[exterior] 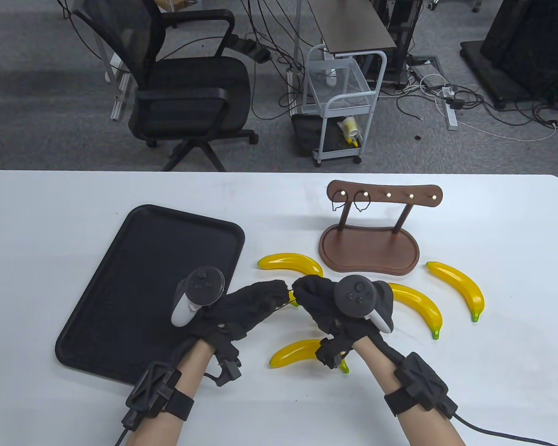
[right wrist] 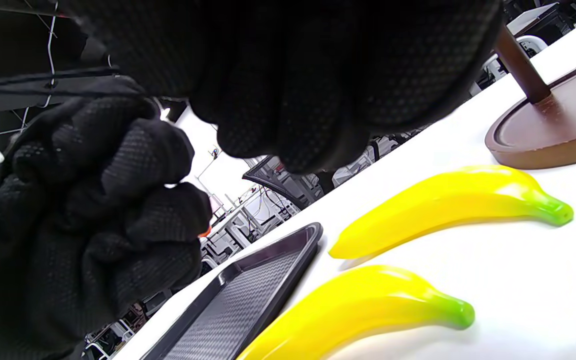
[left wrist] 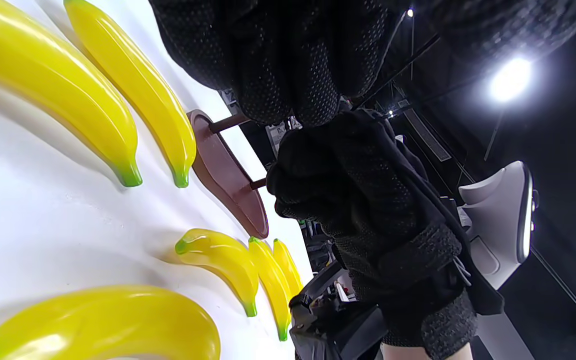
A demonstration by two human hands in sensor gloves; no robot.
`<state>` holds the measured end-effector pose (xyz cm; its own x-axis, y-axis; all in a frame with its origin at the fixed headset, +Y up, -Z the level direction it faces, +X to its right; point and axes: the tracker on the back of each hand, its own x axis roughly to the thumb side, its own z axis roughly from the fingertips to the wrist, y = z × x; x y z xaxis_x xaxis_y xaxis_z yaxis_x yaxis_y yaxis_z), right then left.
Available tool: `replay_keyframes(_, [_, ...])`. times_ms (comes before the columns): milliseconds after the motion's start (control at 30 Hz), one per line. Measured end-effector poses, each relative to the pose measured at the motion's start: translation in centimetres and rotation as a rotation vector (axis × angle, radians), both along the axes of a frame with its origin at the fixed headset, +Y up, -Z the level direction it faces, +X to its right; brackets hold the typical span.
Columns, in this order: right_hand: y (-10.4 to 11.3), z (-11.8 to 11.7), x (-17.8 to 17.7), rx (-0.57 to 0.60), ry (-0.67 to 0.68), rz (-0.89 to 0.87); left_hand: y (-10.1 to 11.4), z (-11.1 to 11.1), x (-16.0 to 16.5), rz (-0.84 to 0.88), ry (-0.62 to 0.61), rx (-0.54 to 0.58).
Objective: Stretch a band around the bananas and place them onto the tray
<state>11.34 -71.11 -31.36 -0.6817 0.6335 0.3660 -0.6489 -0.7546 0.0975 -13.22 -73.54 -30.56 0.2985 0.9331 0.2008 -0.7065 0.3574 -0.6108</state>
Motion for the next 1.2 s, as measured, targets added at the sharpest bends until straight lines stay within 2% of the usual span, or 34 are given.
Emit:
replay_keyframes(233, [-0.2, -0.1, 0.2, -0.014, -0.005, -0.012, 0.0, 0.1, 0.3, 0.012, -0.032, -0.011])
replay_keyframes(800, [-1.7, -0.3, -0.4, -0.126, 0.082, -0.061, -0.1, 0.0, 0.1, 0.119, -0.047, -0.07])
replay_keyframes(1200, [-2.2, -0.6, -0.3, -0.238, 0.19, -0.23, 0.3, 0.1, 0.1, 0.155, -0.076, -0.08])
